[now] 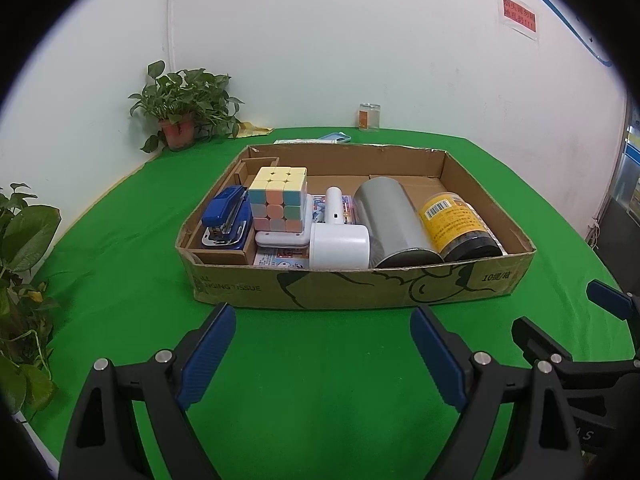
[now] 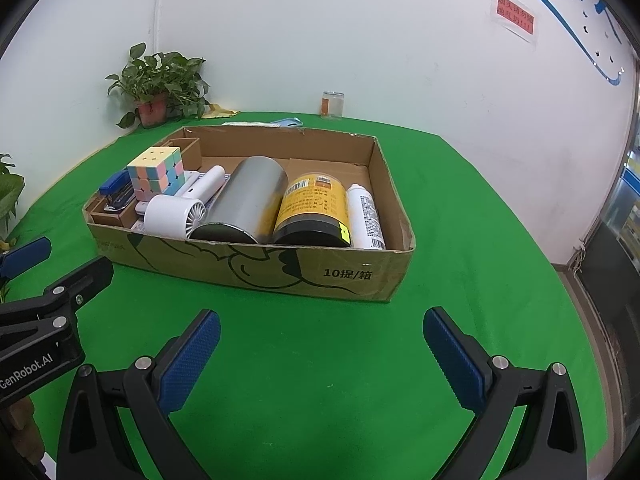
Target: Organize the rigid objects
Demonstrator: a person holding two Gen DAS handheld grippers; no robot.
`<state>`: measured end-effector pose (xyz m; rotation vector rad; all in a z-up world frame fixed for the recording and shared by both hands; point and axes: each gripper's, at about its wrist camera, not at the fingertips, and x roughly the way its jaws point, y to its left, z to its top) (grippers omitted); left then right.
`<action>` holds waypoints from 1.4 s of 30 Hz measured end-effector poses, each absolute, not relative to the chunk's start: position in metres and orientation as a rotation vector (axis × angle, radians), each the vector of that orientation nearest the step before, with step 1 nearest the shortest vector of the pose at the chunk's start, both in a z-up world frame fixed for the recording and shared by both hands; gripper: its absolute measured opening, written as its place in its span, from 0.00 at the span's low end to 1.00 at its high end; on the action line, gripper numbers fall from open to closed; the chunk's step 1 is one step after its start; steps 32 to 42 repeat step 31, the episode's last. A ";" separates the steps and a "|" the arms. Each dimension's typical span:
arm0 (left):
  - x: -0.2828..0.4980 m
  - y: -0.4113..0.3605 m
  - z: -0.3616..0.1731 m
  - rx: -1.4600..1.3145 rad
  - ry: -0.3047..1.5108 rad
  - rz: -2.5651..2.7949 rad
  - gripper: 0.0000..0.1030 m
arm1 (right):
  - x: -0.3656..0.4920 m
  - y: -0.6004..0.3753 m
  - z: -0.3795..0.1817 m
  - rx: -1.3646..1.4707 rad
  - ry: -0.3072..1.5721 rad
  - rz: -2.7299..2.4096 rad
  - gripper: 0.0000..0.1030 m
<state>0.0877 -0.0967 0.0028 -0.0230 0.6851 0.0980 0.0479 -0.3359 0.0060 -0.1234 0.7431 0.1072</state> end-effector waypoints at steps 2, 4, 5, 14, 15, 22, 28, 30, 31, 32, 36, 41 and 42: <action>0.089 -0.096 0.002 -0.023 0.690 0.101 0.87 | 0.047 -0.331 0.004 -0.123 0.748 0.105 0.99; 0.090 -0.097 0.002 -0.022 0.692 0.101 0.87 | 0.047 -0.327 0.002 -0.131 0.752 0.100 0.99; 0.089 -0.097 0.002 -0.020 0.691 0.101 0.87 | 0.048 -0.326 0.002 -0.132 0.751 0.098 0.99; 0.091 -0.097 -0.001 -0.023 0.698 0.097 0.87 | 0.048 -0.320 0.000 -0.125 0.754 0.093 0.99; 0.091 -0.096 -0.001 -0.026 0.699 0.098 0.87 | 0.048 -0.318 -0.001 -0.124 0.757 0.093 0.99; 0.093 -0.094 -0.003 -0.025 0.705 0.102 0.87 | 0.049 -0.313 -0.004 -0.125 0.763 0.087 0.99; 0.088 -0.098 -0.002 0.015 0.665 0.109 0.87 | 0.047 -0.310 -0.005 -0.125 0.764 0.086 0.99; 0.089 -0.097 -0.002 0.015 0.662 0.104 0.87 | 0.047 -0.309 -0.005 -0.132 0.760 0.082 0.99; 0.092 -0.096 -0.002 0.005 0.670 0.101 0.87 | 0.048 -0.309 -0.005 -0.130 0.759 0.081 0.99; 0.092 -0.096 -0.002 0.005 0.670 0.101 0.87 | 0.048 -0.309 -0.005 -0.130 0.759 0.081 0.99; 0.092 -0.096 -0.002 0.005 0.670 0.101 0.87 | 0.048 -0.309 -0.005 -0.130 0.759 0.081 0.99; 0.092 -0.096 -0.002 0.005 0.670 0.101 0.87 | 0.048 -0.309 -0.005 -0.130 0.759 0.081 0.99; 0.092 -0.096 -0.002 0.005 0.670 0.101 0.87 | 0.048 -0.309 -0.005 -0.130 0.759 0.081 0.99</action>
